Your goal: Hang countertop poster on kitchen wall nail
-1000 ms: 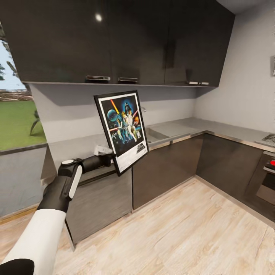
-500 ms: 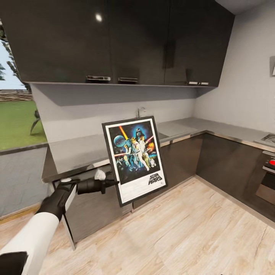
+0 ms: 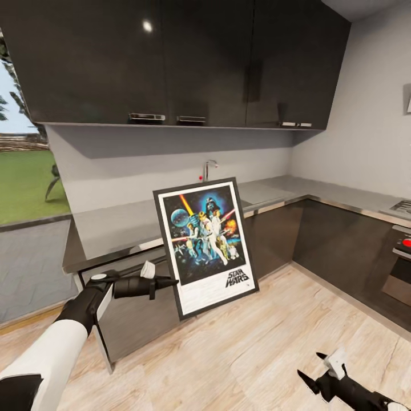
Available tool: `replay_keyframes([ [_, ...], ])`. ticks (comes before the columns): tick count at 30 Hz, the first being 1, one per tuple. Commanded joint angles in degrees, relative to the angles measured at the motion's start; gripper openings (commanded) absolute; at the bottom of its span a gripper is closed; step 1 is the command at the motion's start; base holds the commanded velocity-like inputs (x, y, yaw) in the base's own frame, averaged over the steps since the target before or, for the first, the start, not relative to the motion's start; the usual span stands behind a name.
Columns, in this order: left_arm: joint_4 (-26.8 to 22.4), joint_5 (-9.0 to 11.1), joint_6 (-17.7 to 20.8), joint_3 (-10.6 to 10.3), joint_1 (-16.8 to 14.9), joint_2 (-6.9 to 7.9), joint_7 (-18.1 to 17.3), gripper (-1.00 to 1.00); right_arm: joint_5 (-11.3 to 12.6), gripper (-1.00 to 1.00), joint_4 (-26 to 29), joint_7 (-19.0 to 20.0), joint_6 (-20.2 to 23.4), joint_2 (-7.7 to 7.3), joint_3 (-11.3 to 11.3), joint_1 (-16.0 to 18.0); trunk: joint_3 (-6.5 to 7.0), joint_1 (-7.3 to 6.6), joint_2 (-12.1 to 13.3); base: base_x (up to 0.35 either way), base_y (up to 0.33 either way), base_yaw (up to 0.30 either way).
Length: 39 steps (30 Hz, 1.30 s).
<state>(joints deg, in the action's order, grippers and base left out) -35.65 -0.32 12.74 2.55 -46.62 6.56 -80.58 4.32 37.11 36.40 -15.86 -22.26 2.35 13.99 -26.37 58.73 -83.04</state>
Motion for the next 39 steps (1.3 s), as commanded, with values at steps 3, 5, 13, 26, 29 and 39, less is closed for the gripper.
replay_keyframes([
  [3,0.1,0.0,0.4,0.1,0.0,-0.03,-1.4,-1.00,2.7,1.00,0.4,9.5,3.1,-1.82,0.2,1.9,-0.07,0.00,0.0,0.000,0.000,0.000],
  [5,0.2,-0.1,0.4,0.1,0.0,-0.01,-2.8,-1.00,3.4,1.00,0.6,15.8,4.2,-2.66,0.2,3.4,-0.07,0.00,0.0,0.000,0.000,0.000],
  [13,0.5,-0.8,0.7,0.1,0.0,0.04,-7.0,-1.00,3.7,1.00,1.1,37.8,5.0,-5.40,0.3,5.4,-0.07,0.00,0.0,0.000,0.000,0.000],
  [26,6.0,-2.4,0.3,-4.4,0.0,-0.18,-9.4,-1.00,3.9,1.00,1.1,47.9,5.4,-8.83,0.2,5.9,-0.07,0.00,0.0,0.000,0.000,0.000],
  [29,7.9,-2.5,0.1,-5.1,0.0,-0.25,-9.4,-1.00,3.9,1.00,1.1,46.9,5.5,-8.76,0.2,5.9,-0.07,0.00,0.0,0.000,0.000,0.000],
  [39,11.1,-2.4,-3.7,-10.8,0.0,-0.40,-9.4,-1.00,3.9,1.00,1.1,44.5,5.5,-8.49,0.4,6.1,-0.07,0.00,0.0,0.000,0.000,0.000],
])
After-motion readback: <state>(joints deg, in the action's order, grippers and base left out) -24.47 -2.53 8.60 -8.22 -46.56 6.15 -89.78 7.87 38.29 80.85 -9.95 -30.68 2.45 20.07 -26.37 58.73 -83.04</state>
